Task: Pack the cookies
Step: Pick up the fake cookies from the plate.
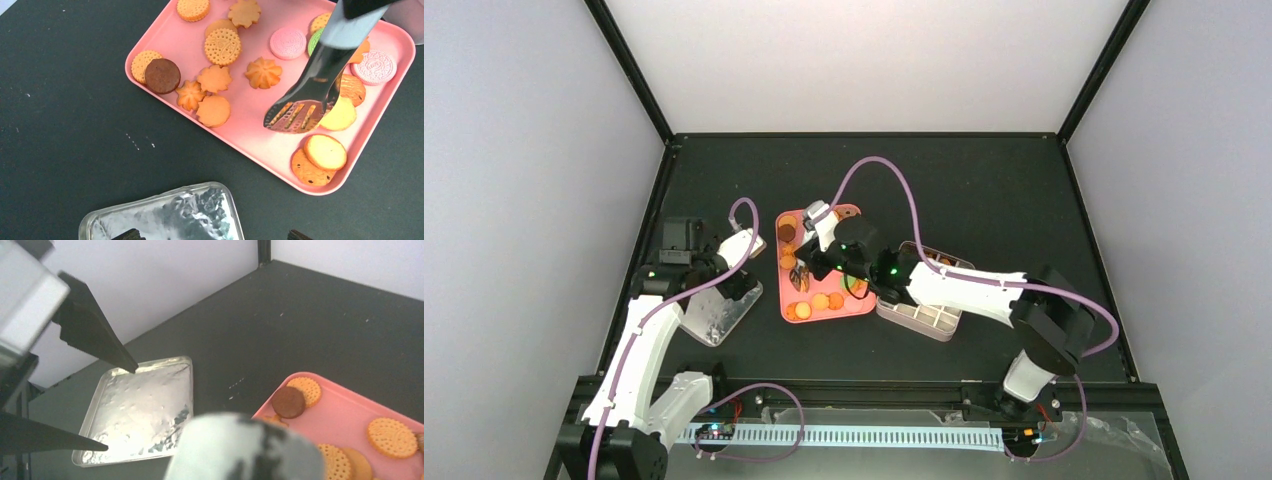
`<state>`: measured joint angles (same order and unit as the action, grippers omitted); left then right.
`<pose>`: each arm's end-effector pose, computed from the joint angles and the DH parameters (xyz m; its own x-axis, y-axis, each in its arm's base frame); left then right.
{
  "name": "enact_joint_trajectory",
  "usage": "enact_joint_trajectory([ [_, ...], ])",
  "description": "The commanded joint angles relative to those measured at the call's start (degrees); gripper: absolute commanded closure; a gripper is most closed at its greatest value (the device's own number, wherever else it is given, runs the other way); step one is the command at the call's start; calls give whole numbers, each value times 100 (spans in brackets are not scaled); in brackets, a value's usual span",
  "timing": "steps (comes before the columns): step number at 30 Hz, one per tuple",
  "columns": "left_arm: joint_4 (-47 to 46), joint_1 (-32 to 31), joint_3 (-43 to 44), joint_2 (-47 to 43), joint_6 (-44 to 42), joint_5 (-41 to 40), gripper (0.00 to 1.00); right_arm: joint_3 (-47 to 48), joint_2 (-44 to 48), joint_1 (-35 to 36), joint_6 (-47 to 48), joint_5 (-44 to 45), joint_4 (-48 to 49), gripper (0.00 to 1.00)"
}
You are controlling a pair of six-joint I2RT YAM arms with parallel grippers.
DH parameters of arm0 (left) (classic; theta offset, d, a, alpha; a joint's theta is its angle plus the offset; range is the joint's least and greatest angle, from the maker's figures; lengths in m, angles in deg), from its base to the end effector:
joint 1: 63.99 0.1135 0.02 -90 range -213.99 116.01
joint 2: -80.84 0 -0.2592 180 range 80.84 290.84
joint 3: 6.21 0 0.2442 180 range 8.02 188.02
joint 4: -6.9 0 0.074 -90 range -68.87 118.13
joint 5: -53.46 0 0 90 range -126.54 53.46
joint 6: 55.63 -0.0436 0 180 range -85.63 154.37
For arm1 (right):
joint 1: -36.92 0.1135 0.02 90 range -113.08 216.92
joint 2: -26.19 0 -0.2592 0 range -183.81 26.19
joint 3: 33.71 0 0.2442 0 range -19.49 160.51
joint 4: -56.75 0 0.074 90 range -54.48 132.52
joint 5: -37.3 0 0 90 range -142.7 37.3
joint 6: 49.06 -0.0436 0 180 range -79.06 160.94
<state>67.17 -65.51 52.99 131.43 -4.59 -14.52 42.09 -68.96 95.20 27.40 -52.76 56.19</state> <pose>0.1674 -0.0208 0.2606 -0.4480 0.5950 -0.6673 0.6929 0.7027 0.1614 0.2020 0.3269 0.2507 -0.3733 -0.1587 -0.9140 -0.7856 0.5782 0.2205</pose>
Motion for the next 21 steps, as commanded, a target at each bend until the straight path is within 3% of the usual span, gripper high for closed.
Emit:
enact_joint_trajectory([
  [1, -42, 46, 82, -41, 31, 147, 23, 116, 465, 25, 173, 341, 17, 99],
  [10, -24, 46, 79, -53, 11, 175, 24, -5, 1264, 17, 499, 868, -425, 99],
  [21, 8, 46, 137, -39, 4, 239, 24, -822, 3203, -558, 545, 2849, -1834, 99],
])
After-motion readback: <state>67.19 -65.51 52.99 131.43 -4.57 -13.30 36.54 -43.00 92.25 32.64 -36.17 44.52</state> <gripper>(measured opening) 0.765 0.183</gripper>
